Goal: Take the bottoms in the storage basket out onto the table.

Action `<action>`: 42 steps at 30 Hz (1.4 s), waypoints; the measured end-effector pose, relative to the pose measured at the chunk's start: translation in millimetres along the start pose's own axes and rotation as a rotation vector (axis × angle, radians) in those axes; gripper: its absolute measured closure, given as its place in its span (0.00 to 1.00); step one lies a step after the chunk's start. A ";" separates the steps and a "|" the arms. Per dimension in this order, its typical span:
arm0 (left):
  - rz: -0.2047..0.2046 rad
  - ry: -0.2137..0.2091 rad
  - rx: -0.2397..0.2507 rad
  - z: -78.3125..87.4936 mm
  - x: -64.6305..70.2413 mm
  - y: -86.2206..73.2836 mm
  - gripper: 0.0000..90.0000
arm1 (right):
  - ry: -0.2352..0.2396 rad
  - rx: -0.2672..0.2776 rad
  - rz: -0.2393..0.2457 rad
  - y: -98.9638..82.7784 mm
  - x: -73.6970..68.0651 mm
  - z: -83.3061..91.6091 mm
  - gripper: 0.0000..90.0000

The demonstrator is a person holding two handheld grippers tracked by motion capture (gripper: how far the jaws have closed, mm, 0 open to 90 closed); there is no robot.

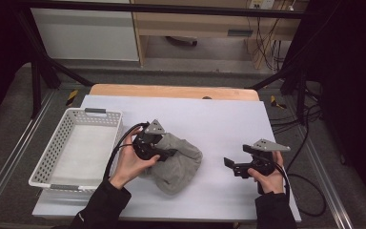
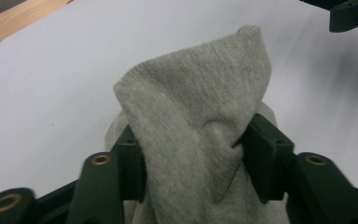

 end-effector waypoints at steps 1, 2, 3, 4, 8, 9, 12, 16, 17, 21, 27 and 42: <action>0.002 -0.003 0.006 0.5 0.3 0.3 0.47 | 0.001 0.001 0.000 0.1 0.0 0.0 0.05; 0.005 -0.008 0.011 1.4 0.7 0.7 0.43 | 0.001 -0.001 0.000 0.0 0.0 0.3 0.05; 0.009 -0.011 0.018 2.3 1.3 1.3 0.40 | 0.001 0.002 0.002 0.3 0.2 0.1 0.05; 0.009 -0.014 0.023 3.6 1.5 1.9 0.39 | 0.001 0.003 0.002 0.3 0.2 0.1 0.05; 0.011 -0.008 0.039 8.3 0.7 4.0 0.31 | 0.001 0.000 0.000 0.0 -0.1 -0.1 0.05; 0.010 -0.006 0.041 9.2 0.3 4.2 0.28 | 0.001 0.000 -0.001 0.0 -0.3 -0.1 0.05; 0.003 -0.004 0.046 12.0 -0.5 4.6 0.20 | 0.000 0.000 0.000 0.0 -0.1 -0.1 0.05; 0.000 -0.002 0.058 16.6 -0.9 5.6 0.13 | 0.000 0.000 -0.001 0.0 -0.1 0.0 0.05; 0.000 0.000 0.058 18.0 -1.3 5.4 0.12 | 0.001 0.000 -0.001 0.1 -0.1 0.1 0.05; -0.003 0.008 0.060 24.7 -3.4 4.8 0.10 | 0.001 0.003 0.000 0.3 0.1 0.1 0.05; -0.003 0.020 0.070 33.0 -7.6 3.8 0.08 | 0.002 -0.002 -0.001 -0.1 -0.2 0.0 0.05; -0.001 0.045 0.093 53.2 -14.4 1.7 0.06 | 0.003 0.001 -0.001 0.1 -0.6 -0.2 0.05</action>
Point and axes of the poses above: each handheld gripper's, and its own axes: z roughly backward along the jaws, y roughly out of its top, x roughly to its right, the point moved 8 cm from there along -z, roughly forward along the jaws, and after that the axes turned 14 degrees about x, right-handed, at the moved point
